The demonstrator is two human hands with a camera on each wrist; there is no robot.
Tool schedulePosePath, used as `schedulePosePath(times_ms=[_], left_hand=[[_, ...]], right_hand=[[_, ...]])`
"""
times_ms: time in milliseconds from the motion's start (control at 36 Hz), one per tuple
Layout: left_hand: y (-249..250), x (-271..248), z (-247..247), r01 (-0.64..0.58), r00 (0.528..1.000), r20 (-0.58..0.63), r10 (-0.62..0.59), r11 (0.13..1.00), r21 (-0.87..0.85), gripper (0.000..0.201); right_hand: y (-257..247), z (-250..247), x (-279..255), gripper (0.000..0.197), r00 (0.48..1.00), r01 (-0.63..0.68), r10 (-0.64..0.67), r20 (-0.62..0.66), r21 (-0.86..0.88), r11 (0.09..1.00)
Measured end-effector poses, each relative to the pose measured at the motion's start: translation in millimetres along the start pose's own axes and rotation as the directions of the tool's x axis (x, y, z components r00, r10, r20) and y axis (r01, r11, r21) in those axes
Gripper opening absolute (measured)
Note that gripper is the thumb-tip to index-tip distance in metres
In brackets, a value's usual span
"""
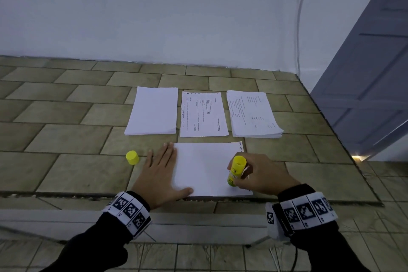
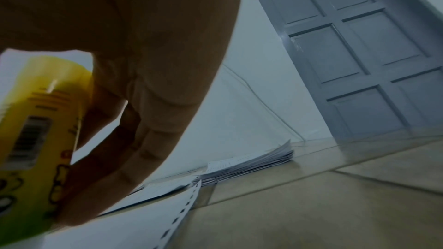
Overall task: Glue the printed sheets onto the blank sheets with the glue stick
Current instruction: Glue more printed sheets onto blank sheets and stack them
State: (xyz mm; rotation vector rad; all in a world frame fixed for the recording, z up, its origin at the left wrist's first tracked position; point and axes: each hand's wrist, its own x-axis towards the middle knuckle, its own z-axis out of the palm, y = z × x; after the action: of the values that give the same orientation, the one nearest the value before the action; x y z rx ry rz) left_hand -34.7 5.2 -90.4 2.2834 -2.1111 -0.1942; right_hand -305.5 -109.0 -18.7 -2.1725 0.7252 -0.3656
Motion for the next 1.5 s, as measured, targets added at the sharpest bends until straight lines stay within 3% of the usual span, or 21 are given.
schedulePosePath(times_ms=[306,444,611,667,722,805,889,1000,1083,1167,1333,1500], left_hand=[[1,-2,-1,-0.009,1.0,0.01,0.009,1.0,-0.013,0.127],[1,-3,-5,-0.005,1.0,-0.005,0.004,0.998,-0.068,0.121],[0,-4,-2,-0.038,0.997,-0.065,0.032,0.995,-0.089,0.116],[-1,-4,-1,-0.054,0.994,-0.097,0.044,0.993,-0.102,0.115],[-2,-4,-1,-0.064,0.993,-0.105,0.053,0.993,-0.101,0.114],[-2,-5,1,-0.079,0.987,-0.148,0.063,0.991,-0.11,0.112],[-4,-5,3,-0.09,0.983,-0.171,0.068,0.989,-0.121,0.11],[-4,-4,4,-0.097,0.98,-0.181,0.078,0.99,-0.102,0.109],[-6,-4,8,-0.113,0.972,-0.216,0.091,0.989,-0.092,0.107],[-6,-3,9,-0.121,0.968,-0.232,0.099,0.989,-0.082,0.104],[-6,-4,12,-0.122,0.965,-0.243,0.099,0.989,-0.081,0.103],[-5,-3,11,-0.122,0.962,-0.257,0.094,0.988,-0.095,0.104]], right_hand=[[13,-24,36,0.014,0.992,-0.014,0.007,-0.128,-0.051,0.999],[21,-31,57,0.013,0.976,-0.089,0.078,-0.203,-0.048,0.995],[16,-34,60,0.041,0.962,-0.173,0.144,-0.232,-0.109,0.979],[16,-37,55,0.041,0.954,-0.216,0.169,-0.247,-0.181,0.959],[16,-42,48,0.035,0.944,-0.273,0.184,-0.275,-0.336,0.901],[17,-49,39,0.026,0.952,-0.297,0.172,-0.252,-0.63,0.717],[19,-48,31,0.021,0.949,-0.308,0.241,-0.203,-0.76,0.572],[26,-47,19,0.022,0.917,-0.396,0.336,-0.216,-0.598,0.697],[30,-52,13,0.022,0.878,-0.467,0.348,-0.329,-0.427,0.774],[35,-60,11,0.025,0.806,-0.527,0.379,-0.456,-0.26,0.809],[45,-72,13,0.037,0.651,-0.649,0.525,-0.549,-0.043,0.759],[59,-74,17,0.039,0.599,-0.684,0.589,-0.542,0.035,0.728]])
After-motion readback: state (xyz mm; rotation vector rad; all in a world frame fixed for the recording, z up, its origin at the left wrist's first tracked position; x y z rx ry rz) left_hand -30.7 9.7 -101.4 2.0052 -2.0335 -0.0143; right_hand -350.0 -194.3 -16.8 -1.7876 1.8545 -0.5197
